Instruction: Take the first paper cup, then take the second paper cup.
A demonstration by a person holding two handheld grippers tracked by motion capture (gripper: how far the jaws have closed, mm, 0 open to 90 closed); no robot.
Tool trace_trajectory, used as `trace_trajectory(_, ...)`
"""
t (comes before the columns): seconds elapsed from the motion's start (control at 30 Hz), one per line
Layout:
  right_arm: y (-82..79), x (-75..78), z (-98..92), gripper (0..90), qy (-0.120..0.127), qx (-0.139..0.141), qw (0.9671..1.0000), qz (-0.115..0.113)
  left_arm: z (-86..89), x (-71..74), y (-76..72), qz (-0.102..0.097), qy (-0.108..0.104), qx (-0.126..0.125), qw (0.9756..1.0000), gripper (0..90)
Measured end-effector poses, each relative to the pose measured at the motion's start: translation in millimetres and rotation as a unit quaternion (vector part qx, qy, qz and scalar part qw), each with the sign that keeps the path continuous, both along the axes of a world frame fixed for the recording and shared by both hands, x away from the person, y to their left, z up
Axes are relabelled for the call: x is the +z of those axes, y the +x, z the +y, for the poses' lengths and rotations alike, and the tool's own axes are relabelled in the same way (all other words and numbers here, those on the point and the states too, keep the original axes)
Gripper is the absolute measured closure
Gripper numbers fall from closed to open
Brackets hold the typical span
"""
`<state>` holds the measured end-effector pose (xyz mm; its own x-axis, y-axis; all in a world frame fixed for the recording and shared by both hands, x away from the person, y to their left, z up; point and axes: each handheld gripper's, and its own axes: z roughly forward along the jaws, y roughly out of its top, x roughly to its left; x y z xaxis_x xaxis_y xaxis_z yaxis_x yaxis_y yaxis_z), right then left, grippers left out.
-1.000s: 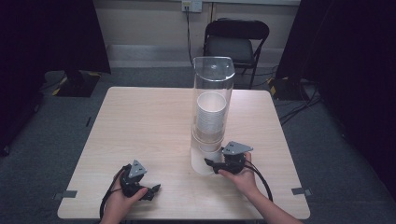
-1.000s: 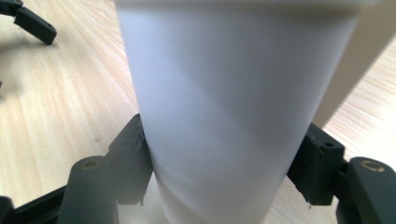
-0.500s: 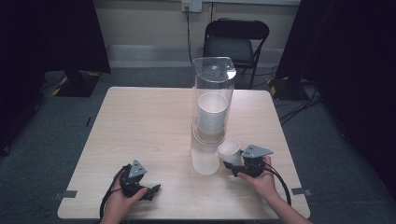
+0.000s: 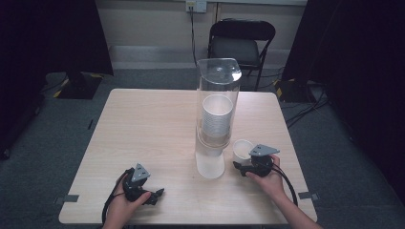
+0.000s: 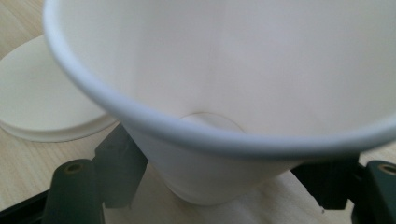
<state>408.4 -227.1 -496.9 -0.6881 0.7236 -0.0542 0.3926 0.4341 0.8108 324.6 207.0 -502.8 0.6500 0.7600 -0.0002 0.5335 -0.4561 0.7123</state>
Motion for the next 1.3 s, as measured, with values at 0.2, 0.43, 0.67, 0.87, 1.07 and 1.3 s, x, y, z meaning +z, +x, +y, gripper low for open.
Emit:
trace_trajectory(0.2,-4.6,5.8,-6.9,15.2,0.019,-0.007,0.9998,0.004,-0.1,-0.1,0.0,0.000,-0.001,0.001,1.0000,0.0)
trace_trajectory(0.43,-21.0,15.3,-17.4,14.2,0.017,0.002,0.9998,-0.001,0.0,0.0,0.0,0.000,0.000,0.000,1.0000,0.0)
trace_trajectory(0.67,-41.1,22.1,-31.4,14.5,0.013,-0.007,0.9999,0.005,-0.1,-0.1,0.0,0.000,-0.001,0.000,1.0000,0.0)
trace_trajectory(0.87,-66.1,24.3,-24.7,15.6,0.022,0.013,0.9994,0.024,-0.1,-0.1,0.0,0.000,-0.001,0.000,1.0000,0.0)
trace_trajectory(1.07,-71.1,25.0,-6.8,20.8,0.031,0.052,0.9972,0.044,-0.1,-0.1,0.0,0.000,-0.001,0.000,1.0000,0.0)
trace_trajectory(1.3,-54.6,21.7,10.4,21.2,0.021,0.053,0.9977,0.035,-0.1,-0.1,0.0,0.000,-0.001,0.000,1.0000,0.0)
